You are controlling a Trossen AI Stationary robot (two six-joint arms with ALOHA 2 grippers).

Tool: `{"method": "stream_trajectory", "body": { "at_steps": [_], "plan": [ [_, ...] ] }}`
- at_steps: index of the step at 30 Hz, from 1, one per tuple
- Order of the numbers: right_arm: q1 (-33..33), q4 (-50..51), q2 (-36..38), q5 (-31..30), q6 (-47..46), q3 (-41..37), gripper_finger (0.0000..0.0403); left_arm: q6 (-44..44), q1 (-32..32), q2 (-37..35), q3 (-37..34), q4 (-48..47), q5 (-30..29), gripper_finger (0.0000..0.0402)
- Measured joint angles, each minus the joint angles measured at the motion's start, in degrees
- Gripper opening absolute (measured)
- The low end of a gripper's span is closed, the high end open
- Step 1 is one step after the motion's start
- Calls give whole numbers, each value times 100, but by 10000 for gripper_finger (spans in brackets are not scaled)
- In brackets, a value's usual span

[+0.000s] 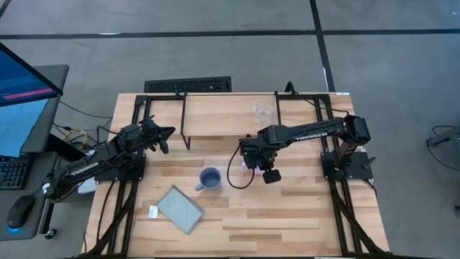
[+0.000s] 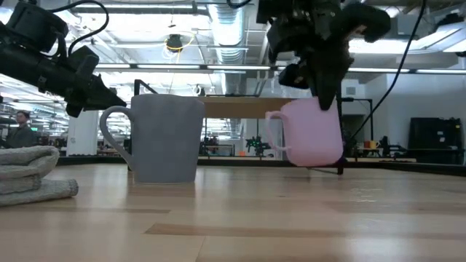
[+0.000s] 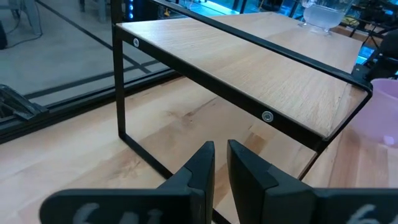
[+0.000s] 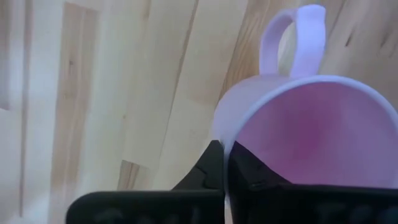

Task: Stack small to large cups/mugs on shelf
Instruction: Put the pink mug on the shelf

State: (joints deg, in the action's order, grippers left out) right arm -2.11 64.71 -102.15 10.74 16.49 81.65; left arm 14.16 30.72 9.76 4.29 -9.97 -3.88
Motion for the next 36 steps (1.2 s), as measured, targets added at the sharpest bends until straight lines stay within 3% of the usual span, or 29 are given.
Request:
{"method": "stream_trajectory", "body": {
  "at_steps": [5,16,25,36],
  "plan": [
    [0,382,0,-45,14,421,9,0,0,0,0,-1,0,33],
    [94,1498,7,-868,48,1761,9,0,0,0,0,-2,0,33],
    [317,1779,8,-1124,198,2798,9,-1,0,-1,0,-5,0,33],
    [559,2461,-962,-1547,688,4735,9,-1,0,0,0,-5,0,33]
  ]
}}
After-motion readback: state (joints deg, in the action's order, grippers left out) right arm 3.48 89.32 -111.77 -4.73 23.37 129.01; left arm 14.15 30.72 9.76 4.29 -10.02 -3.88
